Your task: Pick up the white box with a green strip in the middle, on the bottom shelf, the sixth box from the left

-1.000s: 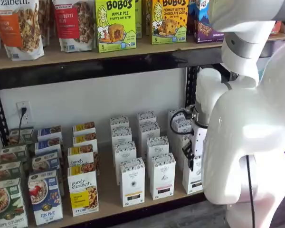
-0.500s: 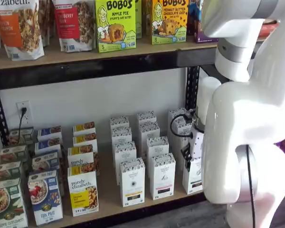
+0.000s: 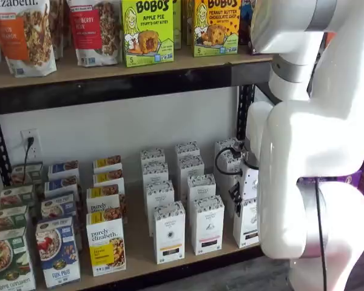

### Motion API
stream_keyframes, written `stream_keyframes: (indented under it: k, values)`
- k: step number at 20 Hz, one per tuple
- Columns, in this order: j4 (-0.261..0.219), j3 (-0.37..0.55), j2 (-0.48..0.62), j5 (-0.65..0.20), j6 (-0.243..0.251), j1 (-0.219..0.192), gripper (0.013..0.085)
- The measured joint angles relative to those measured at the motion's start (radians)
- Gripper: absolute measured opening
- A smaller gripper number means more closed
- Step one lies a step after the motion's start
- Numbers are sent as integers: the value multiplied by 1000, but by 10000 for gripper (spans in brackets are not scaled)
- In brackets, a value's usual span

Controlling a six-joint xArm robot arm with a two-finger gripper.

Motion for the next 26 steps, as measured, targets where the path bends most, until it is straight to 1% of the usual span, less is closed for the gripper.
stream_keyframes:
  k: [2, 3, 5, 6, 7, 8, 9, 10, 14, 16, 22, 23, 26]
  values:
    - [-11, -30, 32, 4, 7, -4, 850]
    - [-7, -51, 54, 7, 0, -6, 850]
    - [24, -90, 94, 10, -34, -9, 850]
    - [24, -108, 112, 9, -36, -13, 850]
    - [-6, -132, 135, 10, -14, -20, 850]
    - [-25, -159, 158, 14, -2, -26, 850]
    - [-24, -179, 176, 18, -7, -29, 850]
    - [-10, -198, 193, 20, -23, -31, 850]
    - [86, -271, 251, 33, -120, -35, 850]
    - [101, -308, 277, 40, -139, -40, 850]
    - [111, -407, 343, 74, -164, -55, 850]
    - [120, -420, 352, 76, -173, -56, 850]
    - [170, -454, 377, 83, -221, -56, 850]
